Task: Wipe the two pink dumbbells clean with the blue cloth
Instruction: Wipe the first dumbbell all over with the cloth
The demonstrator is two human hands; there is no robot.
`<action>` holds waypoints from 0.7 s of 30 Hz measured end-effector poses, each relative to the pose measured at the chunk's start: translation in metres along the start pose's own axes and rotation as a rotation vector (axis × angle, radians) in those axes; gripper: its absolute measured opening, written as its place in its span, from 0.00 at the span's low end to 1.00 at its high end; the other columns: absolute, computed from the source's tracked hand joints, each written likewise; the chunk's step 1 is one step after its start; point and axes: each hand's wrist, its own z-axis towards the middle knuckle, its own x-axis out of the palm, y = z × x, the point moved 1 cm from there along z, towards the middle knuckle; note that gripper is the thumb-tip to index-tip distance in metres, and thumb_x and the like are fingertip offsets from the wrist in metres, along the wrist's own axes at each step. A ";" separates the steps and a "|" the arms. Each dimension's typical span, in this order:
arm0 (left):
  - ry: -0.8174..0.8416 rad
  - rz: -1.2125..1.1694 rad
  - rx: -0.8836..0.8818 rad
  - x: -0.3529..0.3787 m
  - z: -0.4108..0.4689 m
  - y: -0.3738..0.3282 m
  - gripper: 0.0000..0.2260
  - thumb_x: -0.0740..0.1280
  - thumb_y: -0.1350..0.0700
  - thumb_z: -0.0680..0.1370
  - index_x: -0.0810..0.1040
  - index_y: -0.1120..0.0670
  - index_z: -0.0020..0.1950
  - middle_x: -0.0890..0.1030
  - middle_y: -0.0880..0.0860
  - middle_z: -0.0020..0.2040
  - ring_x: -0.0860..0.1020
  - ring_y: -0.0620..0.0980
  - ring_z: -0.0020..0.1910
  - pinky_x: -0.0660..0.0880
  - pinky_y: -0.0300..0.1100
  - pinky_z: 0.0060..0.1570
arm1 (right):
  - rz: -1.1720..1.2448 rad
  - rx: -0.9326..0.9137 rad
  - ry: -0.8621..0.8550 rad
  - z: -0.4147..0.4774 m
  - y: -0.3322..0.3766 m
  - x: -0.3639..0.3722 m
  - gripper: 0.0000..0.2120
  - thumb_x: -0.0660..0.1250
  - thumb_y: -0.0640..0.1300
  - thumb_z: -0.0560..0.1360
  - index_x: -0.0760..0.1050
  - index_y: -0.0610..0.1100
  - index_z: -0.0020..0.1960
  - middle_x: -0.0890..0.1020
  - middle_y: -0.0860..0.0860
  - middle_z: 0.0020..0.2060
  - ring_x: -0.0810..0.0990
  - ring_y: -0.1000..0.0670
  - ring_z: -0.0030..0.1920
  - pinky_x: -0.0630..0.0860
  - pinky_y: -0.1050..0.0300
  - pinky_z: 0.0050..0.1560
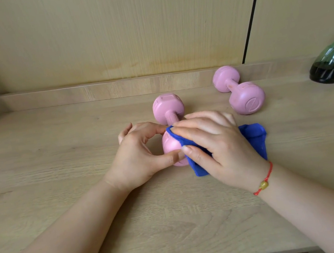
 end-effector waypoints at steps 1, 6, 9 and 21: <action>0.000 0.006 0.004 0.000 0.000 0.000 0.18 0.71 0.33 0.61 0.76 0.33 0.49 0.81 0.36 0.53 0.73 0.35 0.62 0.49 0.56 0.75 | 0.001 0.000 0.018 0.002 0.001 0.001 0.16 0.62 0.50 0.79 0.78 0.48 0.64 0.79 0.57 0.62 0.74 0.50 0.65 0.66 0.46 0.63; -0.007 0.003 -0.005 -0.001 0.000 0.000 0.17 0.71 0.32 0.60 0.76 0.30 0.47 0.81 0.36 0.53 0.73 0.38 0.62 0.48 0.55 0.75 | -0.088 0.003 -0.109 0.002 -0.003 -0.004 0.09 0.66 0.48 0.77 0.82 0.48 0.54 0.82 0.57 0.53 0.79 0.48 0.57 0.67 0.46 0.59; -0.004 -0.009 -0.011 0.000 0.001 0.000 0.18 0.72 0.32 0.60 0.77 0.31 0.48 0.81 0.35 0.53 0.73 0.38 0.62 0.48 0.56 0.75 | -0.126 -0.020 -0.162 -0.001 -0.006 -0.008 0.07 0.68 0.45 0.76 0.83 0.45 0.50 0.83 0.54 0.48 0.80 0.45 0.52 0.70 0.45 0.56; 0.003 0.001 -0.005 0.001 -0.001 0.001 0.19 0.72 0.33 0.61 0.77 0.33 0.50 0.80 0.34 0.54 0.73 0.38 0.63 0.46 0.54 0.75 | -0.209 0.024 -0.094 0.006 0.001 -0.002 0.10 0.63 0.49 0.79 0.82 0.46 0.50 0.82 0.52 0.45 0.80 0.45 0.52 0.67 0.48 0.57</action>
